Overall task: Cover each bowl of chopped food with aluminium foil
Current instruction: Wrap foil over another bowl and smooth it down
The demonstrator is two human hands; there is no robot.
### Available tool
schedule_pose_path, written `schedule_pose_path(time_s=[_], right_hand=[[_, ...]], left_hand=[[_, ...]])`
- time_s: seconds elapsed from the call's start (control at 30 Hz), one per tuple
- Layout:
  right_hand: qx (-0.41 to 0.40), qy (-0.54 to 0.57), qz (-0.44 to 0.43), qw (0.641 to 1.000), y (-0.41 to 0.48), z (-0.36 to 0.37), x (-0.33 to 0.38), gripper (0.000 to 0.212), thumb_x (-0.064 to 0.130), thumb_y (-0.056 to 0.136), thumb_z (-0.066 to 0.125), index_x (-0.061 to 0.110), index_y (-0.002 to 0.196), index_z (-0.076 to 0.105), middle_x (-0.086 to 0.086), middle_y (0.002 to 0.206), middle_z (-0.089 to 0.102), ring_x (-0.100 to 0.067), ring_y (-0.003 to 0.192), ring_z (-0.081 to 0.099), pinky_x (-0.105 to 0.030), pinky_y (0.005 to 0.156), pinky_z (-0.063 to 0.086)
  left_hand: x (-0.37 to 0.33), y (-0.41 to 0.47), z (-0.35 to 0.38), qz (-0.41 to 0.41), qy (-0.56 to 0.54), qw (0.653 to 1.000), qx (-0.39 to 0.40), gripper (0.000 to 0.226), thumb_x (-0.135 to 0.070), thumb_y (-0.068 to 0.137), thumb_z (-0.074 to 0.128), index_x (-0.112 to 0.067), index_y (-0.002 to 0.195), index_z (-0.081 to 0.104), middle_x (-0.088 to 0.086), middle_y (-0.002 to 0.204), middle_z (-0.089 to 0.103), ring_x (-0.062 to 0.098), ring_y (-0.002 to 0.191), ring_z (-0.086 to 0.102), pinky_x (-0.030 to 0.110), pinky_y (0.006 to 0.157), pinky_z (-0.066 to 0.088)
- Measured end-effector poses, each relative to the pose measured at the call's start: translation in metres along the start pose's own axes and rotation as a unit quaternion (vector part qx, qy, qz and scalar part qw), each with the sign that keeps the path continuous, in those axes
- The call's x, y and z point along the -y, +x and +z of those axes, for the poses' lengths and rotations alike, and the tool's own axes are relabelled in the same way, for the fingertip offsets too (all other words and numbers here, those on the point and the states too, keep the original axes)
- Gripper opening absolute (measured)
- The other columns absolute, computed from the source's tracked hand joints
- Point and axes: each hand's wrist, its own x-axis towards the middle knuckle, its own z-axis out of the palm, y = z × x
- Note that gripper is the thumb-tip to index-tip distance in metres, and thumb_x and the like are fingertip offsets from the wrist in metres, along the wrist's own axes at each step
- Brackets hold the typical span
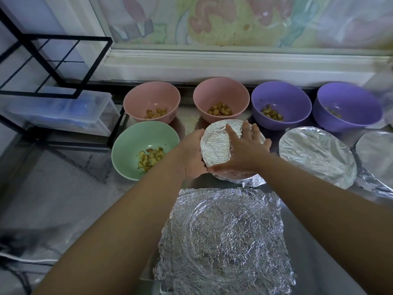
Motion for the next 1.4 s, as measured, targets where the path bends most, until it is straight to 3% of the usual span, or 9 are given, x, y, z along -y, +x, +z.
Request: schedule_pose_path(time_s=[0.23,0.47,0.63,0.77,0.9,1.0,1.2,1.3,1.4], right_hand=[[-0.005,-0.01,0.001,1.0,-0.001,0.001,0.0,0.151,0.106,0.04,0.05,0.039,0.157,-0.018,-0.012,0.166,-0.026,-0.039,0.152,-0.021,-0.074,0.113,0.007],[-0.014,0.001,0.002,1.0,-0.001,0.004,0.0,0.153,0.108,0.037,0.047,0.038,0.157,-0.017,-0.013,0.166,-0.025,-0.039,0.152,-0.021,-0.075,0.114,0.007],[-0.01,0.005,0.001,1.0,-0.001,0.003,0.001,0.154,0.107,0.036,0.049,0.037,0.157,-0.016,-0.013,0.166,-0.024,-0.039,0.152,-0.023,-0.075,0.114,0.006],[-0.004,0.009,0.009,1.0,-0.003,0.0,0.004,0.153,0.107,0.039,0.049,0.037,0.156,-0.019,-0.014,0.165,-0.026,-0.041,0.151,-0.023,-0.075,0.114,0.006],[0.019,0.056,0.059,0.996,-0.009,-0.004,0.012,0.151,0.107,0.04,0.045,0.037,0.156,-0.023,-0.018,0.164,-0.028,-0.043,0.151,-0.023,-0.072,0.114,0.004],[0.05,0.055,0.089,0.993,-0.017,-0.012,0.01,0.144,0.104,0.05,0.048,0.036,0.156,-0.024,-0.02,0.164,-0.027,-0.043,0.152,-0.017,-0.069,0.116,0.008],[0.025,0.03,0.047,0.998,-0.002,-0.032,0.013,0.148,0.102,0.045,0.051,0.036,0.158,-0.019,-0.016,0.165,-0.027,-0.042,0.152,-0.02,-0.073,0.115,0.005],[0.036,0.036,0.035,0.998,0.013,-0.032,0.019,0.15,0.101,0.044,0.058,0.039,0.158,-0.017,-0.013,0.166,-0.024,-0.043,0.152,-0.017,-0.077,0.114,0.007],[0.036,0.029,0.038,0.998,0.017,-0.027,0.021,0.151,0.099,0.044,0.063,0.039,0.158,-0.016,-0.013,0.167,-0.022,-0.044,0.153,-0.014,-0.078,0.113,0.008]], left_hand=[[0.003,0.025,-0.001,-0.016,-0.007,1.0,0.005,0.058,-0.054,0.102,0.033,-0.016,0.138,0.057,0.013,0.13,0.066,0.033,0.122,0.061,0.05,0.11,0.041],[0.003,0.035,-0.003,0.012,-0.032,0.998,-0.057,0.058,-0.049,0.105,0.026,-0.012,0.135,0.059,0.015,0.124,0.069,0.034,0.116,0.065,0.051,0.107,0.045],[0.001,0.028,-0.001,0.02,-0.023,0.997,-0.065,0.051,-0.042,0.107,0.028,-0.008,0.115,0.065,0.014,0.107,0.073,0.029,0.096,0.069,0.039,0.085,0.055],[-0.002,0.027,-0.001,0.005,-0.045,0.996,-0.076,0.059,-0.052,0.104,0.027,-0.011,0.127,0.063,0.015,0.118,0.071,0.034,0.113,0.066,0.048,0.107,0.045],[-0.008,0.016,-0.001,0.042,-0.072,0.992,-0.097,0.043,-0.047,0.104,0.036,-0.015,0.1,0.064,0.009,0.091,0.069,0.03,0.093,0.063,0.045,0.097,0.048],[-0.002,0.009,-0.003,0.08,-0.121,0.983,-0.113,0.028,-0.038,0.104,0.045,-0.018,0.088,0.056,0.002,0.092,0.061,0.022,0.089,0.059,0.04,0.091,0.049],[0.034,-0.003,0.0,0.08,-0.177,0.973,-0.121,0.045,-0.031,0.105,0.043,0.0,0.136,0.054,0.021,0.126,0.063,0.032,0.121,0.058,0.034,0.101,0.047],[0.042,0.001,-0.001,0.059,-0.22,0.969,-0.096,0.059,-0.042,0.103,0.046,0.0,0.144,0.046,0.012,0.102,0.067,0.022,0.111,0.057,0.032,0.103,0.043],[0.039,0.004,-0.003,0.058,-0.24,0.967,-0.07,0.059,-0.046,0.105,0.038,0.001,0.138,0.052,0.016,0.11,0.069,0.027,0.104,0.064,0.037,0.095,0.049]])
